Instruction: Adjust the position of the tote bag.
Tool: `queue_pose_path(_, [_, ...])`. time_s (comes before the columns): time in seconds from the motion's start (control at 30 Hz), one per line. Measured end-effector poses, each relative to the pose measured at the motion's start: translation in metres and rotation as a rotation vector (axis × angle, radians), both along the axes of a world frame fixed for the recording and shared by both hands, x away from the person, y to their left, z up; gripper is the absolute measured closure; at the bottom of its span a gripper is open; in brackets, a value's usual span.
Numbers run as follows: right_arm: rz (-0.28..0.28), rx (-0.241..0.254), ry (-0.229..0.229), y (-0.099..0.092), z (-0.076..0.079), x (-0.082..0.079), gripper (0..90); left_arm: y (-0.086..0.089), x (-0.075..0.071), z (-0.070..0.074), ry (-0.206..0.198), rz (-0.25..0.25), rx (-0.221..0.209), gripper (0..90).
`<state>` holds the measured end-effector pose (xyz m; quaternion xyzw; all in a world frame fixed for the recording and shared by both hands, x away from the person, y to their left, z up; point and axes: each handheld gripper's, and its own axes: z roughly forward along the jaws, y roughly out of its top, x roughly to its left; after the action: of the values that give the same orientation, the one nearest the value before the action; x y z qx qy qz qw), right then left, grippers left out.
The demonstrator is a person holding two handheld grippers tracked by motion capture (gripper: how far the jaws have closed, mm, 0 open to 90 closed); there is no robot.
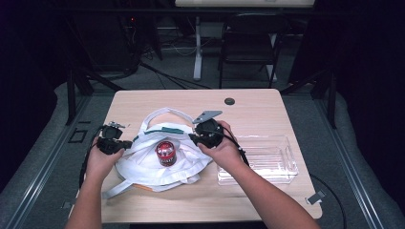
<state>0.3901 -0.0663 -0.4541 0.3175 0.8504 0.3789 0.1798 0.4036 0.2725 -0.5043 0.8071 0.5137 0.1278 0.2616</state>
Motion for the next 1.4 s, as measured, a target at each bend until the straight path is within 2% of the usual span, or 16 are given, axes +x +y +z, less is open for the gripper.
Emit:
queue_pose_path(0.23, [0.028, 0.015, 0.017, 0.001, -0.003, -0.013, 67.6, 0.006, -0.003, -0.003, -0.019, 0.025, -0.062, 88.7])
queue_pose_path(0.4, [0.031, 0.013, 0.027, 0.0, -0.006, -0.022, 69.6, 0.005, -0.004, -0.001, -0.02, 0.021, -0.045, 88.6])
queue_pose_path(0.5, [0.02, 0.02, 0.038, -0.001, -0.009, -0.027, 71.4, 0.002, -0.003, -0.002, -0.02, 0.017, -0.028, 88.6])
queue_pose_path(0.6, [0.006, 0.03, 0.055, -0.002, -0.014, -0.031, 74.7, 0.002, -0.003, -0.002, -0.022, 0.019, -0.03, 88.6])
queue_pose_path(0.93, [-0.002, -0.01, 0.095, 0.003, -0.031, -0.03, 76.2, 0.003, -0.002, -0.004, -0.023, 0.016, -0.033, 88.6])
queue_pose_path(0.97, [0.012, -0.03, 0.116, 0.006, -0.034, -0.03, 76.6, 0.003, -0.002, -0.004, -0.024, 0.016, -0.032, 88.6])
queue_pose_path(1.1, [0.028, -0.056, 0.127, 0.01, -0.039, -0.031, 76.9, 0.004, -0.002, -0.003, -0.023, 0.012, -0.028, 88.6])
queue_pose_path(1.27, [0.032, -0.071, 0.123, 0.012, -0.042, -0.033, 76.6, 0.003, -0.002, -0.003, -0.024, 0.012, -0.029, 88.6])
queue_pose_path(1.4, [0.038, -0.073, 0.14, 0.011, -0.045, -0.033, 77.9, 0.004, -0.002, -0.003, -0.024, 0.011, -0.03, 88.6])
